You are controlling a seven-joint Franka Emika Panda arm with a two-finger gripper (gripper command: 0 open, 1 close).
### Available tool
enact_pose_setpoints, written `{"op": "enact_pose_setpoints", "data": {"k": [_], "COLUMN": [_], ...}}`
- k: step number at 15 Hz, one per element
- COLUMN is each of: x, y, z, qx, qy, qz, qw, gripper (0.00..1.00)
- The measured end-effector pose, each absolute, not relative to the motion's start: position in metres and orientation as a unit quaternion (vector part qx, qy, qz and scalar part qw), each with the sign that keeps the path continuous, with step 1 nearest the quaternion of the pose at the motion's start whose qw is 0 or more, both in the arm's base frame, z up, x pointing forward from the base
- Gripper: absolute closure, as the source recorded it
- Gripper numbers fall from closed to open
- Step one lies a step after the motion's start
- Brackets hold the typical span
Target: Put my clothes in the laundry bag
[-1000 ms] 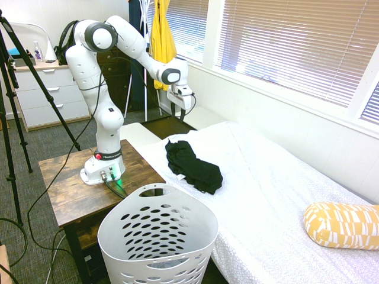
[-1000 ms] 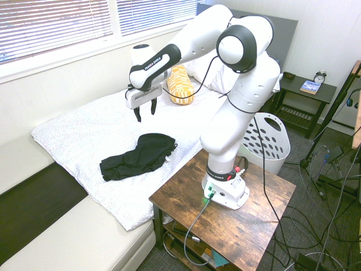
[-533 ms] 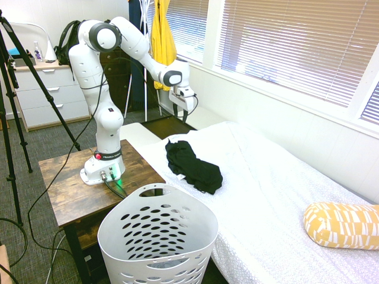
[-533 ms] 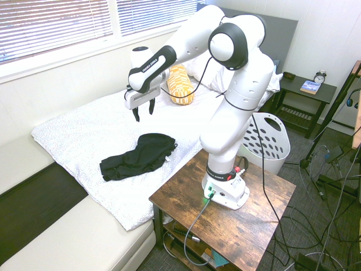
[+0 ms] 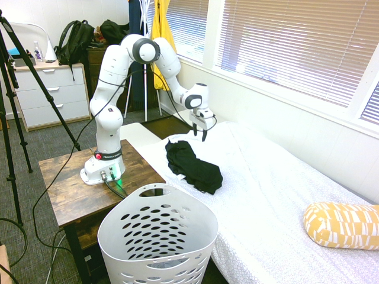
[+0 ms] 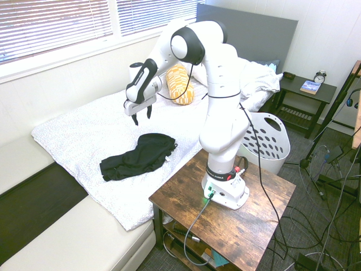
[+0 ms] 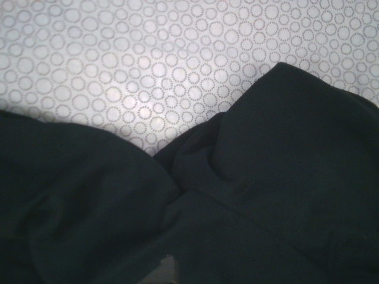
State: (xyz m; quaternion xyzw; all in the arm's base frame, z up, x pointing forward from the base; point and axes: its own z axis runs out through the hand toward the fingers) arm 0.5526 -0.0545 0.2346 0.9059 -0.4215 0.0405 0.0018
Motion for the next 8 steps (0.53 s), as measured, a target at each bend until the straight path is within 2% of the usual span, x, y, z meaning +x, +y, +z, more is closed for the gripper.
{"op": "enact_pose_setpoints", "data": {"k": [6,8], "x": [0.579,0.582], "y": [-0.086,-0.086], "z": [0.129,0.106], "qx": [0.922,0.928], "qy": [-0.386,-0.371], "qz": [-0.014,-0.040], "qw": [0.030,0.007], "gripper": [0.00,0.00]}}
